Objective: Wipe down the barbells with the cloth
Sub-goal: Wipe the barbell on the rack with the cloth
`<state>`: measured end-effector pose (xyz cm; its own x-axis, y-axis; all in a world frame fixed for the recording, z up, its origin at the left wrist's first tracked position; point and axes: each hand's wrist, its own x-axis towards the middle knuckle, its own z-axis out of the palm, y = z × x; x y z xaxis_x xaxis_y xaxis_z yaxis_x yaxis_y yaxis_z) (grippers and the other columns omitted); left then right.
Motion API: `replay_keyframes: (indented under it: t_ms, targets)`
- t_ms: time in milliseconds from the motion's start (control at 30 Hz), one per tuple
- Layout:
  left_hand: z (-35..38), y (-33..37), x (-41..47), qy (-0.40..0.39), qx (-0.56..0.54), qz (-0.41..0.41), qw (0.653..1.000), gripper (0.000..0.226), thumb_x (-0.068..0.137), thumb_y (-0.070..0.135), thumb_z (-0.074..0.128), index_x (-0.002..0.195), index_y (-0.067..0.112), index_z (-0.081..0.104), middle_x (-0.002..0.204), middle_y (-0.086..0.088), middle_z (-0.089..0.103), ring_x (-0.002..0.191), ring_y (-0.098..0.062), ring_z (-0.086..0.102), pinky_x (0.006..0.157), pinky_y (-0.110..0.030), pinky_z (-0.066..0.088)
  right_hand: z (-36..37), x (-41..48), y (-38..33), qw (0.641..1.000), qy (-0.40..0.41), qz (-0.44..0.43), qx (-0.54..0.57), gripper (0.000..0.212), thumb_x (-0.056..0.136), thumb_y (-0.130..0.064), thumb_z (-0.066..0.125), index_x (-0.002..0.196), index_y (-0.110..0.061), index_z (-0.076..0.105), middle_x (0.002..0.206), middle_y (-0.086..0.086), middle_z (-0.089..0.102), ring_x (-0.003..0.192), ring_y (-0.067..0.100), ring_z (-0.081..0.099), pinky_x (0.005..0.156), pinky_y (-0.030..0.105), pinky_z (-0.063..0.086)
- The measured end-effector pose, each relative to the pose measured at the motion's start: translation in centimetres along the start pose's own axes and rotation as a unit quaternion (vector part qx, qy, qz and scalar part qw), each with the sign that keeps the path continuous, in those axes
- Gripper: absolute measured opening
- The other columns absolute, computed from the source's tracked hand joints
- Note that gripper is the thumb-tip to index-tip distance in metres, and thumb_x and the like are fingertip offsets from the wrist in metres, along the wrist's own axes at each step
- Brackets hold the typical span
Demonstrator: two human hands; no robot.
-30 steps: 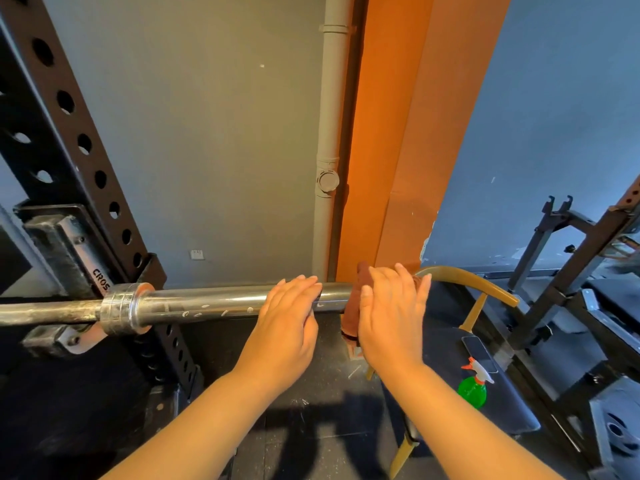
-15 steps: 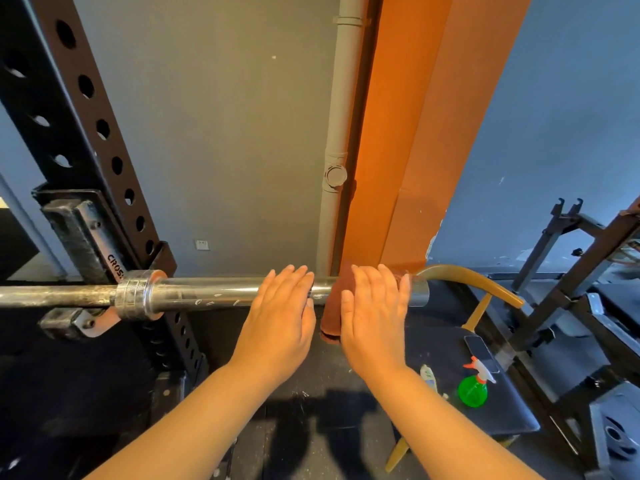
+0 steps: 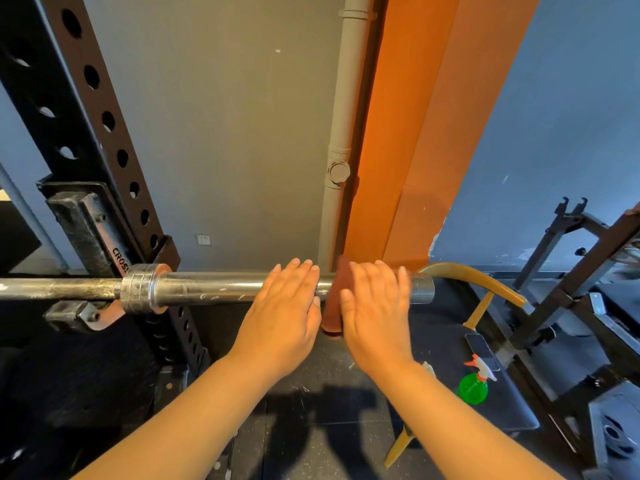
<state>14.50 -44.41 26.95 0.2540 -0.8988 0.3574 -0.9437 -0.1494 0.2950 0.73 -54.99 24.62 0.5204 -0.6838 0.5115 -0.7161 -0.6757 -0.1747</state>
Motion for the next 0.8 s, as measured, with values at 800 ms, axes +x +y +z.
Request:
replay_keyframes:
  t_ms: [800]
  targets:
    - [-1.2,0.1,-0.6,-0.047,0.016,-0.041,0.998,0.059,0.110,0.035,0.020,0.163,0.018,-0.002,0.171,0.002,-0.008,0.156,-0.013,-0.012,0.127,-0.033,-0.007,-0.1,0.5,-0.3,1.000,0.013,0.004,0.005,0.053,0.108,-0.041,0.018,0.141,-0.016,0.053,0.136,0.004,0.056,0.133,0.027,0.046,0.123,0.050,0.019]
